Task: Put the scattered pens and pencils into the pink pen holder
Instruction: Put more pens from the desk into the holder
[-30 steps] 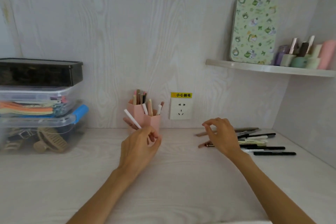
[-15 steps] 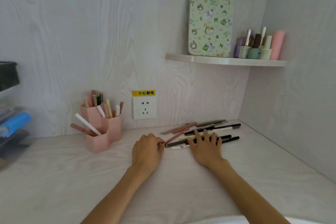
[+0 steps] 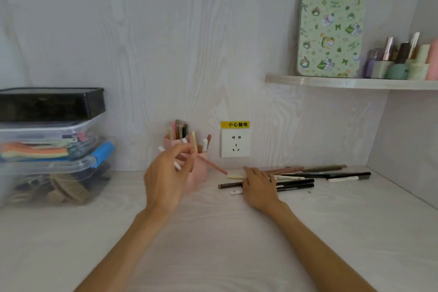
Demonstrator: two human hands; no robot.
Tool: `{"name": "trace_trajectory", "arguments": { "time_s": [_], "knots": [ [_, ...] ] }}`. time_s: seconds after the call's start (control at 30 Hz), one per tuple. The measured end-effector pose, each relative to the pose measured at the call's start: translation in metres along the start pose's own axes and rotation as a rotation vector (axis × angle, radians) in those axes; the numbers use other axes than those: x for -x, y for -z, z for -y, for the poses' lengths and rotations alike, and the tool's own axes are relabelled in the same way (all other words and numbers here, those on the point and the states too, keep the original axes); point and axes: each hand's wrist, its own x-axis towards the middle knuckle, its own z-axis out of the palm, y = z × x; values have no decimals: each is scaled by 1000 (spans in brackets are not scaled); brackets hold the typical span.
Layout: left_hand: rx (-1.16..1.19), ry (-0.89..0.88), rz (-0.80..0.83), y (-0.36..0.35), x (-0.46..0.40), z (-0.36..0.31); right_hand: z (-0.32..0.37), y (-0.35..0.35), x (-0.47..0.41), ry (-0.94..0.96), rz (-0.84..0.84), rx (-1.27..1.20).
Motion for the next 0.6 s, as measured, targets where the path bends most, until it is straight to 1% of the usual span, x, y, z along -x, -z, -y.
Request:
{"name": "trace_trajectory", "arguments": {
  "time_s": [0.07,0.13,0.2,0.27,0.37,0.47,0.53,0.6],
  "knots": [
    [33,-6,-89,14,-8,3,12,-2,-6,-78,9,-46],
    [61,-41,-164,28,-15,6,19,-6,-8,-124,1,-8],
    [58,-71,-249,39,-25,8,23,-11,-7,-80,-40,78],
    [66,-81,-319,47,-37,9,25,-12,-6,-18,-95,86],
    [62,-105,-351,53,-54,5,23,-6,-6,20,-117,25],
    [16,-173,-356,58,-69,-3,19,-2,-7,47,-116,-9],
    [-9,-206,-384,63,-78,-7,16,1,-7,58,-70,-46],
    [-28,-203,-422,67,-86,-9,16,4,-9,66,-3,-68]
  ]
}}
